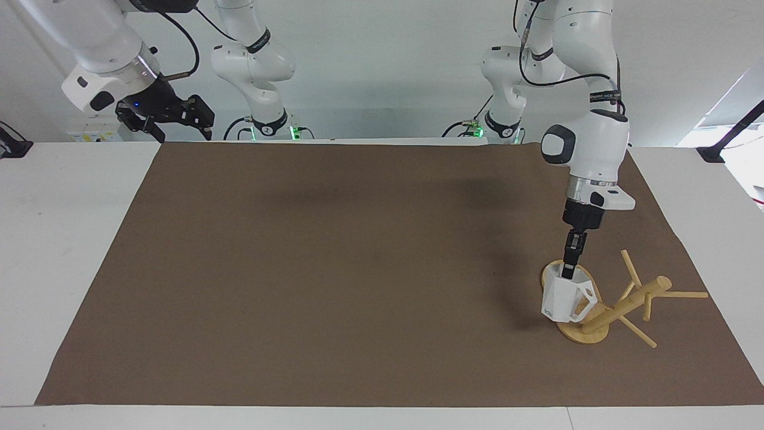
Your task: Hang cup on rack
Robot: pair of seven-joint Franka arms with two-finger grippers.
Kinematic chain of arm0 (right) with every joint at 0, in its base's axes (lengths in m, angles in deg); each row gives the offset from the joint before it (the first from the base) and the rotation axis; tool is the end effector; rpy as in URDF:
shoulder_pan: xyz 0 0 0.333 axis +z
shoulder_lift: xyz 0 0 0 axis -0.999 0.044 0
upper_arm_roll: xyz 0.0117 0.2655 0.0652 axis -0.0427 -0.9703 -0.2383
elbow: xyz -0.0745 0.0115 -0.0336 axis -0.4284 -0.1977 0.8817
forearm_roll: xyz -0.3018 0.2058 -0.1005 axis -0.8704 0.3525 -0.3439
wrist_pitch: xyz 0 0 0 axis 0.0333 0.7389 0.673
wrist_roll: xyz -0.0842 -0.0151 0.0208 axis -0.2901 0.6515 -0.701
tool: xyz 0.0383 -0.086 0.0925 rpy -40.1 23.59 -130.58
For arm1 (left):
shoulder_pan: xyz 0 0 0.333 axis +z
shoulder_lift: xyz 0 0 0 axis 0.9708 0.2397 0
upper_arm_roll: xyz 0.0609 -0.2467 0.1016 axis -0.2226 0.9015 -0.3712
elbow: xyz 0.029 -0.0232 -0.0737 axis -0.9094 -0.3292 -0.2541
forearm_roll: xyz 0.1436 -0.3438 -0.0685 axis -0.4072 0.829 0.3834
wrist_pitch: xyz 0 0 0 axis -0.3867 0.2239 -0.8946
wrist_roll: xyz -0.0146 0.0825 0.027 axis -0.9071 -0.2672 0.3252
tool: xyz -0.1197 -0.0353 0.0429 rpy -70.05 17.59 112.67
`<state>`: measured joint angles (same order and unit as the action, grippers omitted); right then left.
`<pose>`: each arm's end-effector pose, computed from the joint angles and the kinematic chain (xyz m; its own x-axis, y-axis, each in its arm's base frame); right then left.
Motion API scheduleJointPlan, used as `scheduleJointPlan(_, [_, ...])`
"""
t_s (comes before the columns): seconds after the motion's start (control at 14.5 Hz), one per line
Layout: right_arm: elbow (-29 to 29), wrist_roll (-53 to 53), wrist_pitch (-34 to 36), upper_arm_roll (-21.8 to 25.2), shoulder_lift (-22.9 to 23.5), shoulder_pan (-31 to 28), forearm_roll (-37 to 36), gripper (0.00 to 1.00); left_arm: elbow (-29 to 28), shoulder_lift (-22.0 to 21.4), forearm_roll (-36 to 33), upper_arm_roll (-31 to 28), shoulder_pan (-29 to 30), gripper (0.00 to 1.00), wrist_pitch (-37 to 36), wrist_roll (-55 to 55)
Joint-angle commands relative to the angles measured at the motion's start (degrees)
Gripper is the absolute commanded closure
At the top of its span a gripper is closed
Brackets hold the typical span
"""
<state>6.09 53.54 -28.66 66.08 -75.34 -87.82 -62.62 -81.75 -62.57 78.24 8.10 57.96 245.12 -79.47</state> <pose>0.5053 -0.0060 0.5784 0.9791 -0.0104 -0.2033 -0.0168 -0.9994 -0.0299 0.5767 -0.0849 0.3512 0.5661 0.7742 0.2831 0.5659 -0.6147 0.5494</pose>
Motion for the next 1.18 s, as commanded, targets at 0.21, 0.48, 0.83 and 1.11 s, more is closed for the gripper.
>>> scheduleJointPlan(0.21, [4.2,-2.9,-2.0,1.3,-2.3,1.6,-1.8,0.00,1.6,0.6,2.1,0.5,2.3,1.00,-1.6,1.3])
scheduleJointPlan(0.48, [4.2,-2.4,-2.2,1.8,-2.2,1.3,-1.8,0.00,1.8,0.4,2.1,0.1,1.6,0.54,-4.0,1.8])
scheduleJointPlan(0.83, [3.9,-2.4,-2.0,2.4,-2.0,1.4,-1.9,0.00,4.4,-2.6,1.2,-0.1,1.6,0.00,-19.9,2.1])
scheduleJointPlan(1.11, [4.2,-2.3,-2.2,2.5,-2.2,0.2,-1.2,0.00,10.9,-4.8,-11.0,-0.3,3.0,0.00,-42.5,6.3])
